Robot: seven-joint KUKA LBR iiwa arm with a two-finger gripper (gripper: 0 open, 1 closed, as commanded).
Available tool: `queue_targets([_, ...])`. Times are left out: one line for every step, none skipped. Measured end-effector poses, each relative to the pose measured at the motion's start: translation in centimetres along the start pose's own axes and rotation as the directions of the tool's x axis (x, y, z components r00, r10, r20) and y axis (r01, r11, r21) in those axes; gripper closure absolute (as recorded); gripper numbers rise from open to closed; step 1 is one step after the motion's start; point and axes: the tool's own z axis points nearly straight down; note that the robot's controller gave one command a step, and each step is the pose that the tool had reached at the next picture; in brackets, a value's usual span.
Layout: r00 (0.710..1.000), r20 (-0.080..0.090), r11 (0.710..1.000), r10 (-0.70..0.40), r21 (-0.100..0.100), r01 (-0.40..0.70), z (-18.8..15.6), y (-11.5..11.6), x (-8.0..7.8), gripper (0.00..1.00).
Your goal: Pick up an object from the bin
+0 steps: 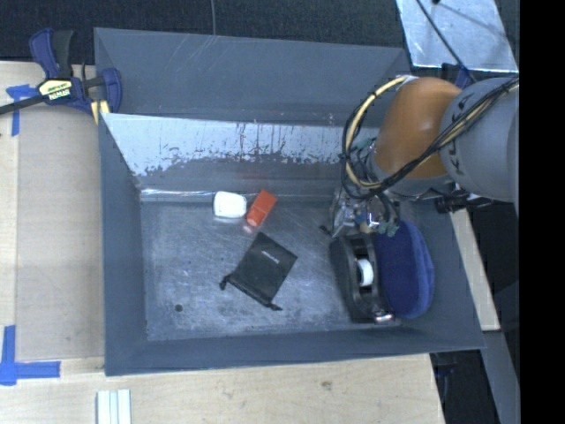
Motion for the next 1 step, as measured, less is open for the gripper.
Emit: queue_targets([1.000, 0.007, 1.000, -0.001, -0.001, 0.001, -0.27, 0.03, -0.20, 0.00])
